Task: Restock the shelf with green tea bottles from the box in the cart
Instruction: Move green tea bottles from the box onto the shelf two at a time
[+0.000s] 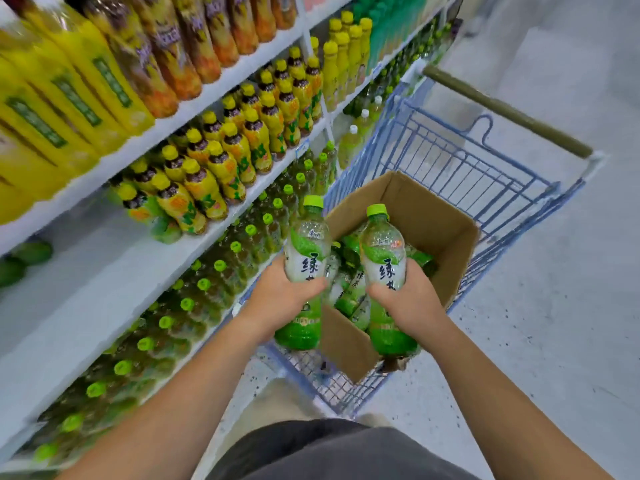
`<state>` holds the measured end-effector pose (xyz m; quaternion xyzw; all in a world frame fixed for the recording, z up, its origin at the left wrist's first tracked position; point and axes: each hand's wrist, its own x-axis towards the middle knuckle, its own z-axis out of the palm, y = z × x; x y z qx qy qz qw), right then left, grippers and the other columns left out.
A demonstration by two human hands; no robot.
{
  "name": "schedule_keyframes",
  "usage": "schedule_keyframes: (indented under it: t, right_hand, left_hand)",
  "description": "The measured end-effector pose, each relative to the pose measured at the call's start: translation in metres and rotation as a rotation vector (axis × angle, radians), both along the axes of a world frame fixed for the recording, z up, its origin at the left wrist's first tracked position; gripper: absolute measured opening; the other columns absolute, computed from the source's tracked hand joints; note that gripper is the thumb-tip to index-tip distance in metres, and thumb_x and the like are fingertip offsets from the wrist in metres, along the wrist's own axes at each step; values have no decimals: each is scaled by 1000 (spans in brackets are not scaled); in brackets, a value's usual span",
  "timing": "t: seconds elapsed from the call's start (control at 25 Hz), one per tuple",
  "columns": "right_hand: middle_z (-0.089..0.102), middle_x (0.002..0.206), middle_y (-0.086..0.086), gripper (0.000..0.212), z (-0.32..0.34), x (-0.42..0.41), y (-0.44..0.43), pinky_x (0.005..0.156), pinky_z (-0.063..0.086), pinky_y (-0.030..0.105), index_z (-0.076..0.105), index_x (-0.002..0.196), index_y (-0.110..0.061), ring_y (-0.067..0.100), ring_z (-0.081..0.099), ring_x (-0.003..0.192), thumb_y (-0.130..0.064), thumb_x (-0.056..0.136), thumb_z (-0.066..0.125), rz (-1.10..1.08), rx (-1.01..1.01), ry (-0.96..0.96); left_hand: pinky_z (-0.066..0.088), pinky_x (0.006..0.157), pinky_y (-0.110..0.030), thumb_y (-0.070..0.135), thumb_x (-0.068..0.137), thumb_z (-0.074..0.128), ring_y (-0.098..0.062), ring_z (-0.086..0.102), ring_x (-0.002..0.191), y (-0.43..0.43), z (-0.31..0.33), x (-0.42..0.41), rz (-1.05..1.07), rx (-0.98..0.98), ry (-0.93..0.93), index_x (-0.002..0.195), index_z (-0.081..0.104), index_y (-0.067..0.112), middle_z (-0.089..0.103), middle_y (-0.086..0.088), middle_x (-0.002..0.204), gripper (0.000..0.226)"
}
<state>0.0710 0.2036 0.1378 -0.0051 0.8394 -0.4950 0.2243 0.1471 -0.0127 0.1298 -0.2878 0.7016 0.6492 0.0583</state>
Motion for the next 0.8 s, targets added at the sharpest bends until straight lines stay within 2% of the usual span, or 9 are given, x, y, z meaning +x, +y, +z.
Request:
schedule_keyframes:
  t: [0.12, 0.24, 0.4, 0.48, 0.56, 0.64, 0.8]
  right_hand:
    - [66, 92, -3, 32, 7, 19, -7, 56, 46, 26, 55, 101, -31, 8, 64, 76, -28, 79, 77, 122, -8, -4]
    - [68, 93, -1, 34, 10, 38, -24, 62, 49, 31, 57, 105, -28, 17, 66, 82, -30, 76, 76, 259, -14, 12]
    - [67, 92, -8, 34, 10, 71, -62, 56, 41, 21, 59, 107, -26, 5, 63, 79, -28, 78, 76, 421, -36, 53]
    - [66, 92, -10, 33, 12, 93, -85, 56, 42, 21, 58, 104, -31, 1, 62, 78, -34, 76, 76, 494, -35, 58]
    - [65, 92, -9, 32, 15, 111, -109, 57, 45, 23, 55, 97, -33, -1, 62, 76, -41, 73, 75, 563, 2, 82]
    - [66, 90, -9, 31, 15, 129, -135, 51, 42, 16, 55, 97, -30, -6, 61, 71, -36, 77, 78, 602, -8, 87]
    - [65, 90, -8, 31, 9, 163, -187, 54, 39, 24, 53, 96, -31, 4, 60, 77, -31, 79, 79, 645, 9, 73]
  left_hand:
    - [57, 58, -29, 49, 54, 80, -6, 73, 70, 7, 13, 48, 154, -45, -7, 97, 66, 35, 74, 16, 80, 47]
    - [58, 57, -30, 48, 55, 79, -8, 73, 70, 9, 23, 99, 303, -40, 30, 92, 66, 44, 74, 15, 82, 39]
    - [59, 59, -30, 39, 64, 80, -8, 72, 70, 2, 27, 164, 494, -70, 55, 97, 64, 35, 73, 14, 82, 36]
    - [58, 59, -30, 34, 68, 80, -9, 72, 71, -5, 31, 197, 596, -76, 54, 98, 64, 33, 74, 13, 81, 34]
    - [58, 59, -31, 35, 66, 80, -10, 72, 70, -17, 35, 223, 674, -75, 45, 98, 65, 29, 74, 11, 80, 35]
    - [59, 60, -32, 34, 64, 78, -11, 72, 68, -33, 38, 248, 727, -79, 44, 94, 67, 26, 75, 9, 78, 34]
    - [58, 62, -32, 34, 64, 78, -9, 72, 68, -71, 33, 291, 774, -98, 14, 93, 69, 25, 75, 10, 78, 32]
